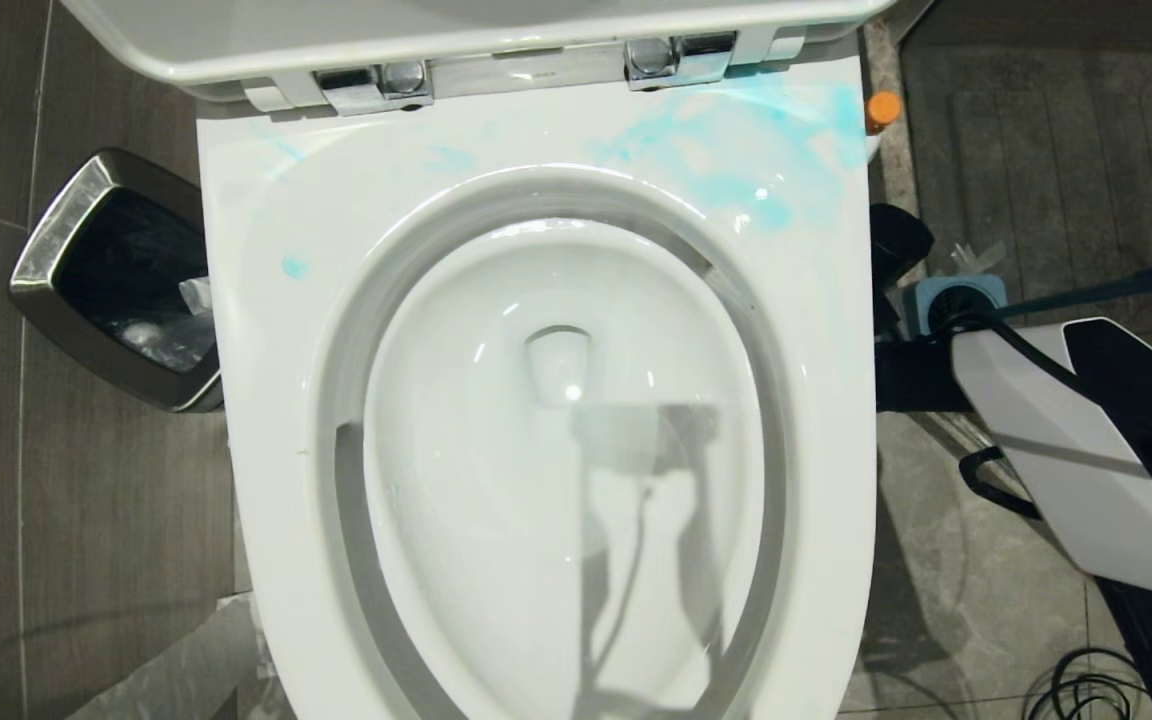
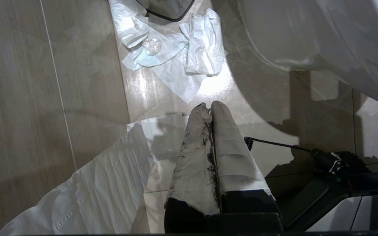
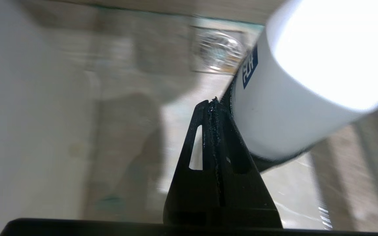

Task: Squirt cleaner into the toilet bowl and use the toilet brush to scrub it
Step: Pour in the cleaning agent

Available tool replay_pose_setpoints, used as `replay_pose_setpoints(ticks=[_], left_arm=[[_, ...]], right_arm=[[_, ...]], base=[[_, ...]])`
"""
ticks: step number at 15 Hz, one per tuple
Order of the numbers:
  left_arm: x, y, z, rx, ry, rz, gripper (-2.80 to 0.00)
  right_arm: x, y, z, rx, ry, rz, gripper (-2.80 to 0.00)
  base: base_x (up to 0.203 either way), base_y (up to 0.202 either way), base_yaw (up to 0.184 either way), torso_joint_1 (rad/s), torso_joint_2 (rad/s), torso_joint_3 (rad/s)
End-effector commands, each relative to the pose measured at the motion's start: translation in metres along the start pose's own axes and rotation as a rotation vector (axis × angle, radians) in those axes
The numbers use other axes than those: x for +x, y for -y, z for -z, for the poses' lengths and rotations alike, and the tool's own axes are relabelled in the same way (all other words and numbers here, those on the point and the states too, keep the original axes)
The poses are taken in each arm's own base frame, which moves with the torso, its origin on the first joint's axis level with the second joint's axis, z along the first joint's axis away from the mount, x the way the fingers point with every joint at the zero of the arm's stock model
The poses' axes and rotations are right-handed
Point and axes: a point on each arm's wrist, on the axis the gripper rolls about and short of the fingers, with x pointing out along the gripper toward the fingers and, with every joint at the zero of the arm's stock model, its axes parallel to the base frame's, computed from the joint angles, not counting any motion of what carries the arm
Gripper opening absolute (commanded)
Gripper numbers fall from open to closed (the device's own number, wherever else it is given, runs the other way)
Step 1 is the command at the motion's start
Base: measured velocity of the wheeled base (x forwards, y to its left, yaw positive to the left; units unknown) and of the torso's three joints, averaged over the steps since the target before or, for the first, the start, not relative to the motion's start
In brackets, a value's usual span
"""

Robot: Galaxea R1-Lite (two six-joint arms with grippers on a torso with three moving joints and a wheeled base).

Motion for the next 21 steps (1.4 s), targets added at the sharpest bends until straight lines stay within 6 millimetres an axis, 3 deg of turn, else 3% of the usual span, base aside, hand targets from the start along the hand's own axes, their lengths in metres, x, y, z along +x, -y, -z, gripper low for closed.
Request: replay_pose_setpoints(ticks=[1, 11, 16, 18, 21], left_arm=[[0.000, 0.000, 0.000, 0.000, 0.000, 0.000, -2.80], [0.000, 0.000, 0.000, 0.000, -0.001, 0.000, -2.80], [0.000, 0.000, 0.000, 0.000, 0.000, 0.001, -2.80], [0.000, 0.000, 0.000, 0.000, -0.002, 0.000, -2.80], [0.000, 0.000, 0.000, 0.000, 0.000, 0.000, -2.80]], right_arm=[[0.001, 0.006, -0.005, -0.014, 0.001, 0.036, -2.80], [-0.014, 0.022, 0.008, -0.059, -0.101, 0.070, -2.80], [-0.057, 0.023, 0.032, -0.035, -0.297, -0.030, -2.80], [-0.067, 0.027, 0.022, -0.018, -0.318, -0.073, -2.80], [-0.066, 0.034, 0.017, -0.028, -0.314, -0.066, -2.80]], base=[[0.000, 0.000, 0.000, 0.000, 0.00, 0.000], [0.000, 0.000, 0.000, 0.000, 0.00, 0.000], [0.000, 0.000, 0.000, 0.000, 0.00, 0.000], [0.000, 0.000, 0.000, 0.000, 0.00, 0.000], [0.000, 0.000, 0.000, 0.000, 0.00, 0.000]])
